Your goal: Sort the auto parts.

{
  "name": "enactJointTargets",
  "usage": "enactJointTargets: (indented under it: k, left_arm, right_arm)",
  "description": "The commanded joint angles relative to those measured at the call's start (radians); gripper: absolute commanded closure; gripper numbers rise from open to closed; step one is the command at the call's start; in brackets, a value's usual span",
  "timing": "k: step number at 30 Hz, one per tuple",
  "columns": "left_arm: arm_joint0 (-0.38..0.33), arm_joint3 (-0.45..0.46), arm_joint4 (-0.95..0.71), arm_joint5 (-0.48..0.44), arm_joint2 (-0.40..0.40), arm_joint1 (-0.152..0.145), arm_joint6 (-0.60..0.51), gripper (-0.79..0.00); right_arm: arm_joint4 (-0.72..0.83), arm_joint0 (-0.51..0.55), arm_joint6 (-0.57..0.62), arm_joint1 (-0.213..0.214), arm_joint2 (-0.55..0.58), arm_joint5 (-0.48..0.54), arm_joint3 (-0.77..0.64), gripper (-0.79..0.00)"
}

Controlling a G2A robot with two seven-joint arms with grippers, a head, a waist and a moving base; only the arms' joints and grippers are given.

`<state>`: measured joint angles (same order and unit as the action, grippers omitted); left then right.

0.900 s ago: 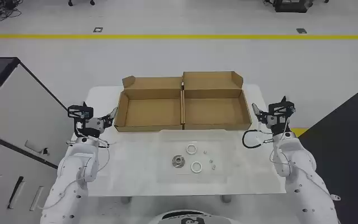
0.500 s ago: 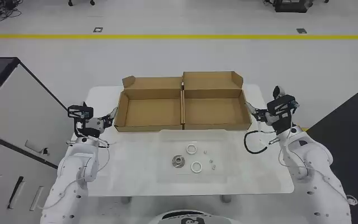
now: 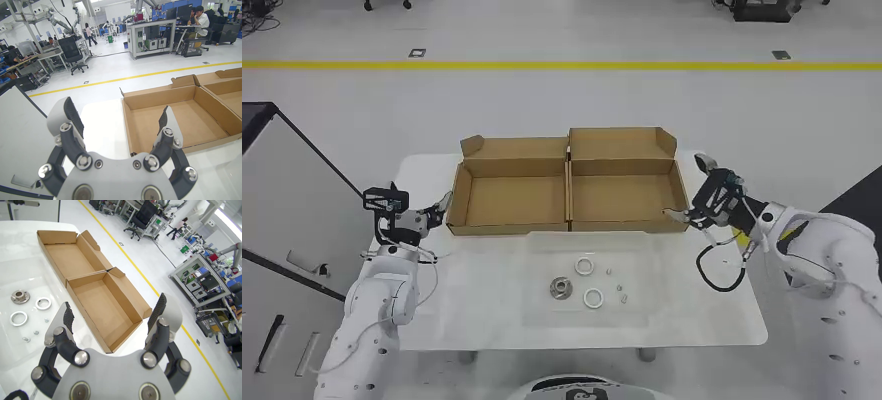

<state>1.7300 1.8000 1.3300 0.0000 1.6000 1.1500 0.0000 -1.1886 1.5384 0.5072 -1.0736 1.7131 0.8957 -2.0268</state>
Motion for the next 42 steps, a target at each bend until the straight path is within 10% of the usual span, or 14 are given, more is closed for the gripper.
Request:
enactJointTargets:
  k: [1,16,42]
  left_arm:
    - [0.000,0.000,0.000,0.000,0.000,0.000,0.000,-0.785]
    - [0.000,0.000,0.000,0.000,0.000,0.000,0.000,-0.785]
    - [0.000,0.000,0.000,0.000,0.000,0.000,0.000,-0.785]
  right_arm:
    - [0.017,-0.035,0.029,0.004,-0.019,0.026,0.010,-0.785]
    - [0.235,-0.273,0.308,0.061,-0.263,0.109,0.076,-0.785]
    - [0.649,-0.593,0.508,0.355,-0.801,-0.091,0.077,-0.785]
